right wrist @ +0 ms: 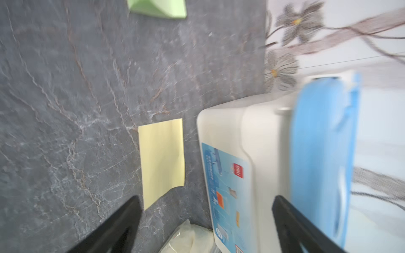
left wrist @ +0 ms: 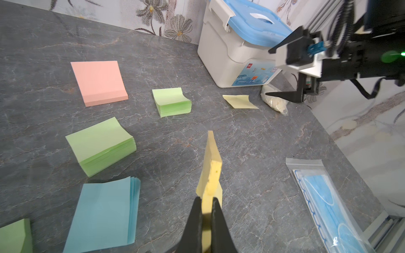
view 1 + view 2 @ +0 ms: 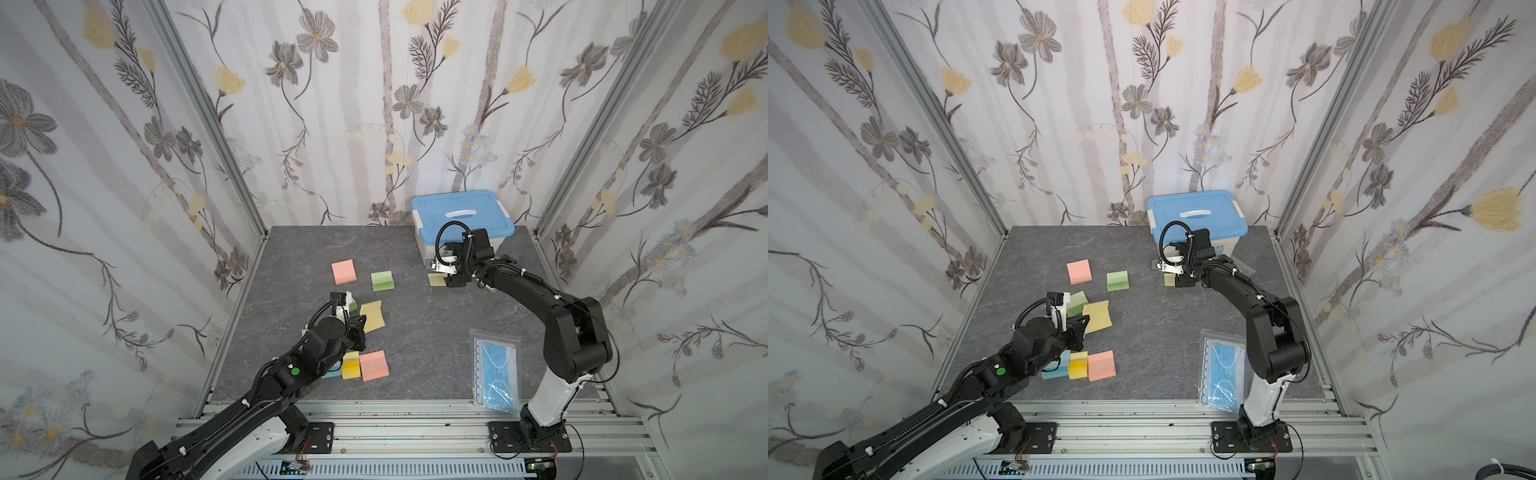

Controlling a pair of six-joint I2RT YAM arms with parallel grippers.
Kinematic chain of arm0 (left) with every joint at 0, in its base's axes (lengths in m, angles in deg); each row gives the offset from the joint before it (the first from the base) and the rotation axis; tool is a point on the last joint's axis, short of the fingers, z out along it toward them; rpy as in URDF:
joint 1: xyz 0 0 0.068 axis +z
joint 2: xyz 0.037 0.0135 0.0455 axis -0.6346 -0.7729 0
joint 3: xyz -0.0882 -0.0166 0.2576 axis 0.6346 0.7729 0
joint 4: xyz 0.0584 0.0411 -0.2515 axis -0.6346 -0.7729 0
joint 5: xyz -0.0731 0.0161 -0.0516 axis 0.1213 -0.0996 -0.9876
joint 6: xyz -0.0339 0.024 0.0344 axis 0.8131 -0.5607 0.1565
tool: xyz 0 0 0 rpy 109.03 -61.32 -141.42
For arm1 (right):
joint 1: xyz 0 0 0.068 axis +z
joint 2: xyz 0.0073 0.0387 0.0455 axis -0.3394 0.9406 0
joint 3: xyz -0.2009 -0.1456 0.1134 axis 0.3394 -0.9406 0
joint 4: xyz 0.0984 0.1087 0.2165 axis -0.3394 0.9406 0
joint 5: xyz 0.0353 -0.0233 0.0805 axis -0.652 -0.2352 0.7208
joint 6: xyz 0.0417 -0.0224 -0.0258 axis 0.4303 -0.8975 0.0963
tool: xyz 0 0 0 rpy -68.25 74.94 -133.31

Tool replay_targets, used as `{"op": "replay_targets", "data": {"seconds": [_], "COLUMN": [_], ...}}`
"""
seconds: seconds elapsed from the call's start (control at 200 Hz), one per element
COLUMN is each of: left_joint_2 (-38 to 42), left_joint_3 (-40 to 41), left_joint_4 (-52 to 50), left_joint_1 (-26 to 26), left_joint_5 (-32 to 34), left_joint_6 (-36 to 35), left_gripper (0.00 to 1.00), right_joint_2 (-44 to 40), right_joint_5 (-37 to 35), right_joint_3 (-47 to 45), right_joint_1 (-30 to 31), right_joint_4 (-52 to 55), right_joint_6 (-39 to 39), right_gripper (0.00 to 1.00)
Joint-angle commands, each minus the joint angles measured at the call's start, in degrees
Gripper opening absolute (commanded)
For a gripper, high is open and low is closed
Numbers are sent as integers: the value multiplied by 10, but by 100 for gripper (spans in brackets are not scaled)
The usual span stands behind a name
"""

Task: Tear off pages from different memo pads
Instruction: Place the paper at the center of the board, then place the memo pad at the center of the board.

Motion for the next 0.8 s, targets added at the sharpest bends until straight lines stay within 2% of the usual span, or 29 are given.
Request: {"op": "replay_targets", "data": {"seconds": [0.0,0.1,0.225,0.29,0.375,0.48,0.614,0.799], "left_joint_2": [-54,-138,-256,-315,-378,-465,-573,-695], "left_joint_3": [-43,-99,-182,-220,-268,-331,-420,-544], "left_joint_4": [23,28,22,22,15,0,-14,-28], "left_joint_1": [1,11,43,59,77,96,119,138], "left_joint_5": [-24,-51,-121,-159,-184,-222,-273,-351], "left_joint_6": [32,32,35,35,34,35,44,78], "left_gripper": [0,0,0,0,0,0,0,0], "right_joint_2": [-99,-204,-337,-405,-486,-567,-625,-613], "right_joint_5": [39,-28,-126,-165,-189,-270,-207,-172], "right_joint_3": [-58,-137,-221,-289,-366,-440,-494,-515], "right_joint_1": [7,23,28,26,20,4,-4,-4], "right_joint_4": [-94,-170,-171,-165,-164,-150,-149,-157], "right_joint_6": [173,337,560,642,712,870,887,901], "right_gripper": [100,100,100,100,100,100,100,100]}}
